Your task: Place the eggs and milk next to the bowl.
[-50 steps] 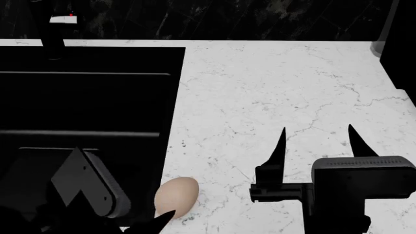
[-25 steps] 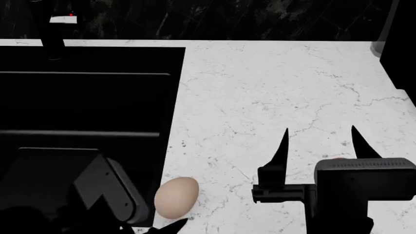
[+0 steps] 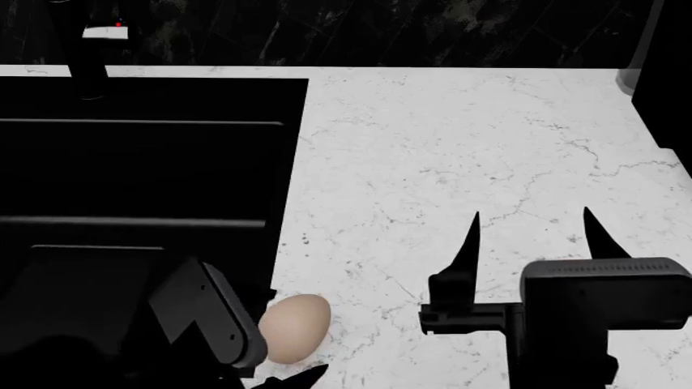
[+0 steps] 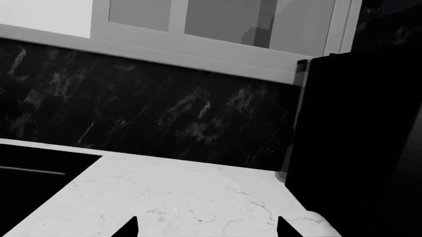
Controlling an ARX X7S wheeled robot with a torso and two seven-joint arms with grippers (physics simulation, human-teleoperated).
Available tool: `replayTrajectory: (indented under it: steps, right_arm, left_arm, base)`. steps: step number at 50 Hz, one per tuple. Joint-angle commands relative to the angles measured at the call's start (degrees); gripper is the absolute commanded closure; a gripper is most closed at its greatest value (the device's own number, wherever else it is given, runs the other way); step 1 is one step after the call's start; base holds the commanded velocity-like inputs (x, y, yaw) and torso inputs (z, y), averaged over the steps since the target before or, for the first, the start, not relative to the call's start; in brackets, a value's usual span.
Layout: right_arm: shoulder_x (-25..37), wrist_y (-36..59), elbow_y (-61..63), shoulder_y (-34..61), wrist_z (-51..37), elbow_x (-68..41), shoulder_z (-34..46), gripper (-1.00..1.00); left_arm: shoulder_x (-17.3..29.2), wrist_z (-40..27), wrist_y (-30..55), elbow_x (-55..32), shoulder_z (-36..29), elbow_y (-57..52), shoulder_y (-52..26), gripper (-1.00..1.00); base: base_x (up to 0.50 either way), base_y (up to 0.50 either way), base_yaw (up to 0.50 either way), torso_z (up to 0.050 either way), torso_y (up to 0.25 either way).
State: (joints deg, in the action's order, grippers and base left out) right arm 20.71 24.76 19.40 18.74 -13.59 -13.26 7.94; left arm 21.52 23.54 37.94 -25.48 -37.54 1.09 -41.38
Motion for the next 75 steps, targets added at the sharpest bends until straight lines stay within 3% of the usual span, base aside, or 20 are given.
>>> replayTrajectory:
  steps: [1,29,30,45,75]
  right_arm:
    - [-0.95,0.08,-0.84,0.64,1.49,0.63,-1.09,-1.0]
    - [-0.55,-0.15,-1.06,0.6,1.3,0.35,-0.64,-1.0]
    - [-0.53,-0.16,-1.06,0.61,1.31,0.34,-0.62,-1.0]
    - [-0.26,0.05,-0.8,0.47,1.0,0.14,-0.58,-1.0]
    - [-5.18,12.38,5.23,1.39,-8.4,0.86,1.57,-1.0]
  left_arm:
    - [-2.88,2.5,-2.21,1.42,0.31,4.15,-1.32,-1.0]
    - [-3.87,3.01,-3.88,2.06,-0.9,8.03,-1.87,-1.0]
    - [-3.84,2.9,-3.87,2.05,-0.86,7.96,-1.85,1.0]
    - [-3.34,2.64,-4.68,1.77,-0.71,6.57,-1.38,1.0]
    - [0.28,-9.48,-5.32,-7.23,16.32,-9.4,2.46,1.0]
  base:
    - [0.0,0.0,0.0,0.0,0.0]
    - [0.0,0.0,0.0,0.0,0.0]
    - [0.0,0.0,0.0,0.0,0.0]
    - [0.0,0.0,0.0,0.0,0.0]
    - [0.0,0.0,0.0,0.0,0.0]
